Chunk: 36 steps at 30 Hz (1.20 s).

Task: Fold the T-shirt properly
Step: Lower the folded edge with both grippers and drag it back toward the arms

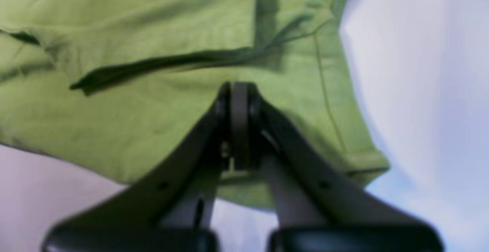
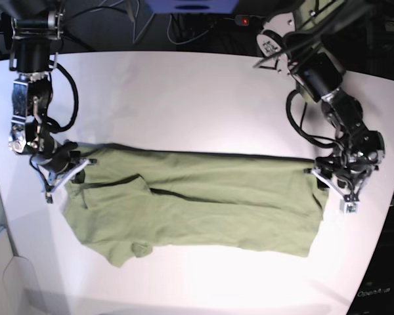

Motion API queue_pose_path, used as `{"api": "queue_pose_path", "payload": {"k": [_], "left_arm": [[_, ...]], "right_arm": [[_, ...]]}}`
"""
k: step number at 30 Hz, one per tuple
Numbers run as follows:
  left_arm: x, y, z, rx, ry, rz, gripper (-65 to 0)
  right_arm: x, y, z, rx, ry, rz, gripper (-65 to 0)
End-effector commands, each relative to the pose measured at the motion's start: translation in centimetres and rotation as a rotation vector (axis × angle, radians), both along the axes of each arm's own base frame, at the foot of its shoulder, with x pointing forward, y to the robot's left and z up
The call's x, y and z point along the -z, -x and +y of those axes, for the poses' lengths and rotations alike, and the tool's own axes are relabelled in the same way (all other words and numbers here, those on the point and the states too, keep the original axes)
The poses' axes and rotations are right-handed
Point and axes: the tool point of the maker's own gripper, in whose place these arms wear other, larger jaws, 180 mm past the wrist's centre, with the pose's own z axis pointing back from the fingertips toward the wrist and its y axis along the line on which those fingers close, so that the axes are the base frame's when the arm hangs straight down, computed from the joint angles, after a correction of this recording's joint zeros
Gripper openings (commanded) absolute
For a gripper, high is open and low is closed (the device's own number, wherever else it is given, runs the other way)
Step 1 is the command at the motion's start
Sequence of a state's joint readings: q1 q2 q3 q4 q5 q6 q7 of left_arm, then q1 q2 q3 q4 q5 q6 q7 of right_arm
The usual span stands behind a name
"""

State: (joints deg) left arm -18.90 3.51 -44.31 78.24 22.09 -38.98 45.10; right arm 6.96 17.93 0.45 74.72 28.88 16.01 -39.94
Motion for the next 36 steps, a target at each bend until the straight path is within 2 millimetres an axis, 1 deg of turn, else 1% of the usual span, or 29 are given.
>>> {"api": "queue_pose_path", "payload": {"k": [1,2,5,7,8,10,12,14,16,19,20,22,24,26,28,33,36], "left_arm": [[-1.3,-1.6,-0.1,0.007,0.005,-0.064,-41.4],[-1.1,-1.9,-0.4,0.011,0.014,-0.078,-45.8],[0.4,-2.2,-1.5,0.029,0.054,-0.083,-58.1],[1.3,-2.1,-1.9,0.036,0.076,-0.074,-61.6],[1.6,-2.0,-1.5,0.031,0.074,-0.064,-62.4],[2.5,-1.6,-0.5,-0.006,0.076,-0.041,-62.5],[3.4,-1.3,0.0,-0.038,0.081,-0.017,-62.5],[3.7,-0.9,0.9,-0.052,0.075,-0.002,-62.6],[4.0,-0.4,1.1,-0.052,0.068,0.015,-62.6],[5.0,1.9,1.9,-0.058,0.038,0.063,-62.7],[5.4,2.9,1.9,-0.060,0.031,0.087,-62.7],[5.7,4.4,2.2,-0.066,0.010,0.116,-62.7],[6.5,5.6,0.9,-0.062,0.023,0.137,-62.7],[6.9,7.0,0.7,-0.065,0.015,0.149,-62.7],[7.4,8.1,-0.4,-0.051,0.019,0.164,-62.7],[7.6,9.5,-2.4,0.007,-0.006,0.178,-62.7],[7.1,10.0,-3.0,0.009,-0.017,0.169,-62.7]], "right_arm": [[-1.5,-1.2,-0.5,0.005,0.004,-0.054,-63.7],[-1.2,-1.1,-0.6,0.009,0.002,-0.042,-64.0],[0.4,-0.6,-1.0,0.026,-0.009,-0.002,-64.4],[1.0,-0.5,-1.1,0.026,-0.014,-0.006,-64.4],[1.2,-0.5,-0.8,0.007,-0.017,-0.011,-64.4],[1.9,-0.1,-0.5,-0.007,-0.021,0.000,-64.6],[2.8,0.5,-0.7,-0.002,-0.027,0.027,-64.6],[3.6,1.0,-0.9,0.005,-0.029,0.050,-64.6],[4.0,1.8,-1.4,0.010,-0.020,0.064,-64.6],[4.3,2.7,-1.8,0.010,-0.011,0.067,-64.6],[4.4,3.2,-2.2,0.011,-0.001,0.074,-64.6],[4.5,3.8,-2.2,0.005,0.006,0.076,-64.6],[4.7,4.7,-2.1,-0.003,0.013,0.084,-64.6],[4.8,5.6,-2.0,-0.013,0.021,0.090,-64.6],[4.9,6.6,-1.8,-0.022,0.025,0.094,-64.6],[5.6,9.3,-1.3,-0.041,0.030,0.117,-64.6],[6.4,10.9,-1.2,-0.040,0.028,0.143,-64.6]]}}
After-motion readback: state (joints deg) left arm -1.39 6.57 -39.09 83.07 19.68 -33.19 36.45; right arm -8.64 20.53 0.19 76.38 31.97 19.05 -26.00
